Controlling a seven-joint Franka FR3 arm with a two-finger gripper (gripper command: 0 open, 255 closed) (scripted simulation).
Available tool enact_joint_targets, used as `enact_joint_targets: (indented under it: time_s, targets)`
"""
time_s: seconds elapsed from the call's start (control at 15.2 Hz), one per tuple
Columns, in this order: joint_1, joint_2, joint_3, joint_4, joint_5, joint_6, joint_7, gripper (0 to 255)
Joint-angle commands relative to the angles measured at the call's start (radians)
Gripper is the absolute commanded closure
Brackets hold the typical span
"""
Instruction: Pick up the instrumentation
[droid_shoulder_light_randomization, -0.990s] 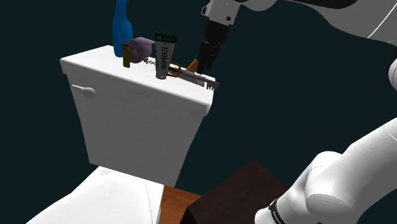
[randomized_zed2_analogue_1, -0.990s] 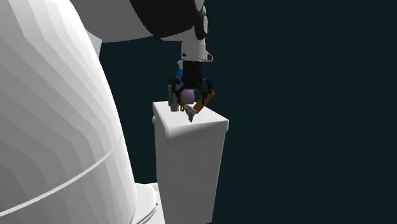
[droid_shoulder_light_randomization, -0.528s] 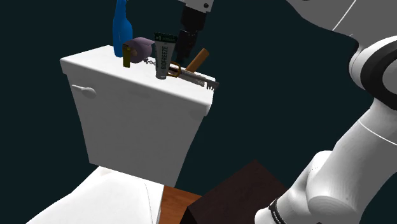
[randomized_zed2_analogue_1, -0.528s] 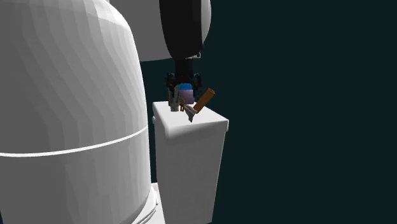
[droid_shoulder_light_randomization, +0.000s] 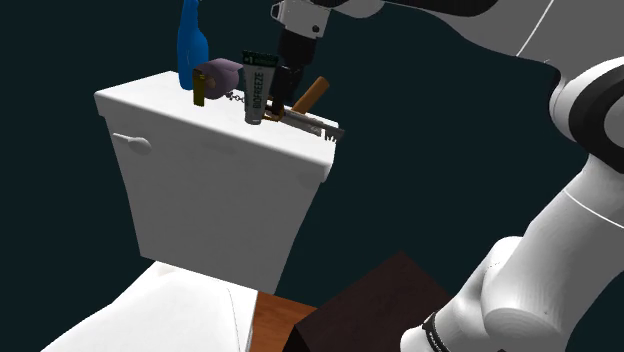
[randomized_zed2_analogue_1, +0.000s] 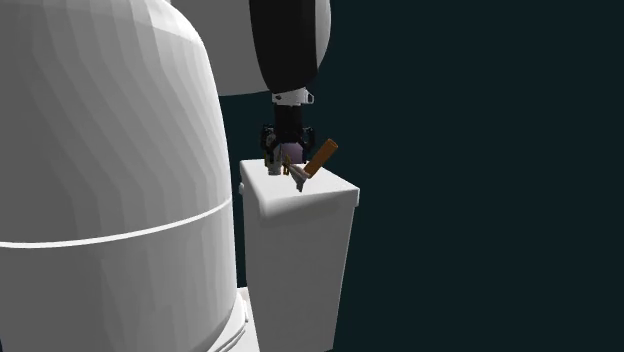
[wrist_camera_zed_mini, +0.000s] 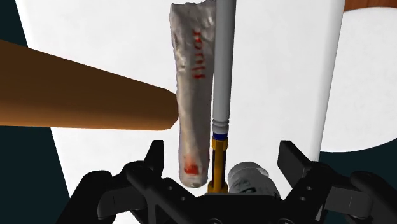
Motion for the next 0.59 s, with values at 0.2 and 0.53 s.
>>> enact_joint_targets:
  time_s: [0.2, 0.53]
  targets:
    - [-0.002, -0.002, -0.002, -0.012, 0.001, 0.01, -0.005, 255]
    - [0.005, -0.026, 0.005, -0.053, 0.001, 0.027, 0.009, 255]
